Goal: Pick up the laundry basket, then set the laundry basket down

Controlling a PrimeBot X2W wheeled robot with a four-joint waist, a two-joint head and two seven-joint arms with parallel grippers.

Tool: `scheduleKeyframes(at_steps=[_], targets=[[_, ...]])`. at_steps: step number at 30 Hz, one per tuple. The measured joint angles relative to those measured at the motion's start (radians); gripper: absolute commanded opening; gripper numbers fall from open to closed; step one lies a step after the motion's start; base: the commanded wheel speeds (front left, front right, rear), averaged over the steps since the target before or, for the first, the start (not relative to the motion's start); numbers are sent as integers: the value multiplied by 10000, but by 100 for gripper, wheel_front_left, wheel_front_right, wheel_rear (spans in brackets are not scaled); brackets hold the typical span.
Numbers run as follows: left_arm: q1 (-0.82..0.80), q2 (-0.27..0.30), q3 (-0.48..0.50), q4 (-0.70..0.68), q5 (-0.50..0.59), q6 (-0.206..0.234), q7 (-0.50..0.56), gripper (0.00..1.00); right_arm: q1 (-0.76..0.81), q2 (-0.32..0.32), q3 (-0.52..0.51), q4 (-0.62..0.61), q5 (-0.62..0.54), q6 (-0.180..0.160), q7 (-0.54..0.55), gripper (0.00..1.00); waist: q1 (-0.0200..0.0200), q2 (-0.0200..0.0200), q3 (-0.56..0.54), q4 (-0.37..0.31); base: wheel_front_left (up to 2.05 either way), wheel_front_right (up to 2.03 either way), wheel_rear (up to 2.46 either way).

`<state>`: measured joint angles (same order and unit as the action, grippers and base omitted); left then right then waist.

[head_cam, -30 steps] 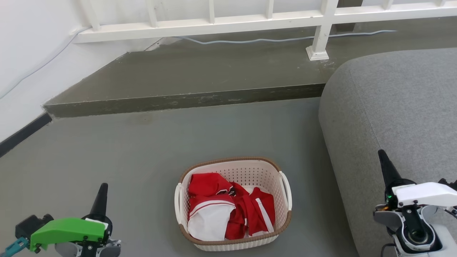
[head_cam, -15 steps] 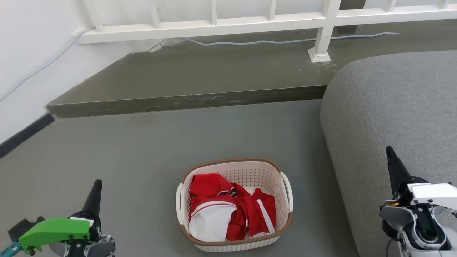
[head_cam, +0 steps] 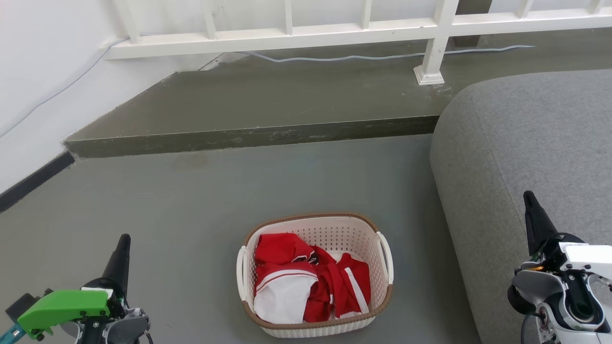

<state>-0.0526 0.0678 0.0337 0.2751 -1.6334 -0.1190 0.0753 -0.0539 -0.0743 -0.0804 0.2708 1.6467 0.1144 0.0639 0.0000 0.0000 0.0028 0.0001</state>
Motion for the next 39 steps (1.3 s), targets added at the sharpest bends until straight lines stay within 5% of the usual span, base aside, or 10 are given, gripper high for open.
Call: scheduleKeyframes(at_steps=[39], targets=[[-7,-29,21,52,0,-10,27,0,-4,29,-29,98,0,2,29,0,0,0,-4,-1,0,0,0]])
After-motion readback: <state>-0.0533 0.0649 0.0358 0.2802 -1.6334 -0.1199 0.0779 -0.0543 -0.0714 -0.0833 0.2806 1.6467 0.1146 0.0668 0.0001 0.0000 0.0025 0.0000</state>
